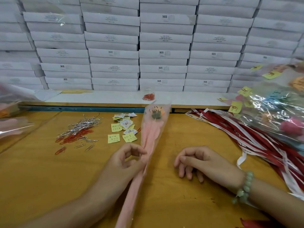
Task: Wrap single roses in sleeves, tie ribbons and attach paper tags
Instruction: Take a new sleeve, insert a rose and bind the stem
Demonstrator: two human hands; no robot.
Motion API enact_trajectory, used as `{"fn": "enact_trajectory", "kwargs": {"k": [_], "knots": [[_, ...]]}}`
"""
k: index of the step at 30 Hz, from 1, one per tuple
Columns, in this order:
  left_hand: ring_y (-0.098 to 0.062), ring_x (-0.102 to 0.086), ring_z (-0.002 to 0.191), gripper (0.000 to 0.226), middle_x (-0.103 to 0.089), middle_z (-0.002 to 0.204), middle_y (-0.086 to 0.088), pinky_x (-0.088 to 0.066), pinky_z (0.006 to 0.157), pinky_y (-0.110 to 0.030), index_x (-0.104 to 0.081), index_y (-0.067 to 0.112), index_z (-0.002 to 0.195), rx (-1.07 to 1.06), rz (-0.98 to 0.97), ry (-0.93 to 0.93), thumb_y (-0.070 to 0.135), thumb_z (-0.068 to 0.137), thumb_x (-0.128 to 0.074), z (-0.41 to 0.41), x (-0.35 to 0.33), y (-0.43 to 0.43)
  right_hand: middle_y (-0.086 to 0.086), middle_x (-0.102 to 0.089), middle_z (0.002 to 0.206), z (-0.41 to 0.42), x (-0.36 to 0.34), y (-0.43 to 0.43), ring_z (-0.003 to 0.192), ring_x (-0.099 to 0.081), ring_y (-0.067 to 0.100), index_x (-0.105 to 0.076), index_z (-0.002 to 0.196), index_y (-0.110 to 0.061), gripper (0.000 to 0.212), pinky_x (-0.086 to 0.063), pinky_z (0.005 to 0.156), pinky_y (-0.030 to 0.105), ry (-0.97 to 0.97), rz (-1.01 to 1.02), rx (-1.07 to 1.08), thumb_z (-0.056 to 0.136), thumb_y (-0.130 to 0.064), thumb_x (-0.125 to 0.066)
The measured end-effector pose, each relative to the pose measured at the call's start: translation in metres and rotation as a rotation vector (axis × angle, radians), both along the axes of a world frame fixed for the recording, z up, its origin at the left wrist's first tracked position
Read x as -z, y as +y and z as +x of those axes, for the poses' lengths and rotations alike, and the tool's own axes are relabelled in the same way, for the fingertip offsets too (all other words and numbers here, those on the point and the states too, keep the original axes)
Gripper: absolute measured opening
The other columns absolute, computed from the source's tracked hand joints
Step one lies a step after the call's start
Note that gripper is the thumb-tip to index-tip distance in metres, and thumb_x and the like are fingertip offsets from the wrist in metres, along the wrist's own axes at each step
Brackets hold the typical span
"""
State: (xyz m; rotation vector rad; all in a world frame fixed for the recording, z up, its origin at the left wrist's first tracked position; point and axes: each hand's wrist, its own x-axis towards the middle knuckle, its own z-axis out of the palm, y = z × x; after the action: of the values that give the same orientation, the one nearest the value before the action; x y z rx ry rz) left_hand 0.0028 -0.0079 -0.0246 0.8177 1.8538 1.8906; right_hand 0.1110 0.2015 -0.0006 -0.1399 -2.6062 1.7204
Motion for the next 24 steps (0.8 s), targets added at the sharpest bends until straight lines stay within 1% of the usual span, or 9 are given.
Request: {"fn": "enact_trajectory", "kwargs": {"k": [2,5,7,10,13,15,18,21,24], "knots": [[-0.023,-0.062,0.069,0.028,-0.067,0.089,0.007,-0.051,0.066,-0.034,-0.067,0.033,0.091,0.010,0.018,-0.020,0.027,0.069,-0.083,-0.001,0.001,-0.001,0.004,-0.070,0.075,-0.002,-0.002,-0.004,0.062,-0.061,0.007,-0.067,0.094,-0.004,0.027,-0.042,0.044,0.015,-0.034,-0.040,-0.021,0.100,-0.015,-0.043],[-0.023,-0.063,0.069,0.047,-0.068,0.088,0.000,-0.054,0.062,-0.025,-0.061,0.033,0.105,0.047,0.022,-0.067,0.023,0.065,-0.084,-0.001,-0.001,-0.001,0.007,-0.071,0.080,-0.007,-0.005,-0.013,0.068,-0.064,0.008,-0.067,0.097,-0.002,0.032,-0.044,0.046,0.014,-0.093,-0.108,-0.030,0.100,-0.024,-0.044],[-0.020,-0.060,0.065,0.055,-0.068,0.088,-0.001,-0.052,0.059,-0.023,-0.057,0.027,0.112,0.068,0.033,-0.070,0.015,0.067,-0.086,0.000,-0.001,-0.001,0.008,-0.072,0.084,-0.013,-0.007,-0.019,0.070,-0.066,0.009,-0.065,0.099,-0.003,0.036,-0.045,0.046,0.014,-0.127,-0.174,-0.038,0.095,-0.033,-0.046],[-0.017,-0.056,0.062,0.051,-0.067,0.087,0.000,-0.049,0.056,-0.022,-0.055,0.018,0.108,0.057,0.065,-0.092,0.011,0.063,-0.078,0.002,-0.002,0.000,0.006,-0.072,0.086,-0.022,-0.006,-0.028,0.073,-0.067,0.007,-0.064,0.102,-0.004,0.033,-0.046,0.047,0.014,-0.147,-0.314,-0.017,0.090,-0.033,-0.052],[-0.016,-0.053,0.059,0.052,-0.062,0.084,0.003,-0.048,0.057,-0.024,-0.052,0.011,0.102,0.049,0.086,-0.093,0.007,0.060,-0.084,0.004,-0.003,0.001,-0.002,-0.068,0.077,-0.026,-0.003,-0.031,0.069,-0.065,0.004,-0.065,0.092,-0.010,0.023,-0.048,0.048,0.015,-0.126,-0.518,0.057,0.081,-0.029,-0.062],[-0.015,-0.052,0.057,0.055,-0.061,0.081,0.007,-0.047,0.056,-0.024,-0.050,0.010,0.100,0.062,0.070,-0.059,0.011,0.061,-0.089,0.006,-0.005,0.001,-0.005,-0.066,0.073,-0.027,-0.003,-0.030,0.066,-0.064,0.003,-0.064,0.088,-0.011,0.018,-0.048,0.049,0.014,-0.107,-0.607,0.069,0.079,-0.027,-0.064],[-0.009,-0.053,0.056,0.057,-0.061,0.082,0.014,-0.046,0.054,-0.022,-0.051,0.021,0.098,0.116,0.005,0.025,0.021,0.059,-0.093,0.010,-0.006,0.001,-0.003,-0.066,0.072,-0.025,-0.002,-0.029,0.066,-0.063,0.003,-0.062,0.088,-0.010,0.019,-0.049,0.050,0.015,-0.107,-0.615,0.055,0.076,-0.024,-0.067],[-0.006,-0.051,0.058,0.051,-0.060,0.085,0.016,-0.046,0.055,-0.022,-0.053,0.034,0.090,0.156,-0.045,0.094,0.032,0.053,-0.089,0.012,-0.006,-0.001,0.000,-0.066,0.069,-0.024,0.000,-0.031,0.061,-0.061,0.004,-0.062,0.090,-0.009,0.022,-0.046,0.047,0.015,-0.097,-0.545,0.059,0.072,-0.019,-0.071],[-0.006,-0.051,0.056,0.049,-0.061,0.083,0.012,-0.046,0.055,-0.021,-0.053,0.030,0.094,0.148,-0.030,0.057,0.028,0.060,-0.089,0.012,-0.007,-0.002,0.001,-0.066,0.069,-0.023,0.001,-0.033,0.058,-0.059,0.005,-0.063,0.091,-0.007,0.022,-0.044,0.043,0.014,-0.058,-0.532,0.058,0.072,-0.013,-0.072]]}}
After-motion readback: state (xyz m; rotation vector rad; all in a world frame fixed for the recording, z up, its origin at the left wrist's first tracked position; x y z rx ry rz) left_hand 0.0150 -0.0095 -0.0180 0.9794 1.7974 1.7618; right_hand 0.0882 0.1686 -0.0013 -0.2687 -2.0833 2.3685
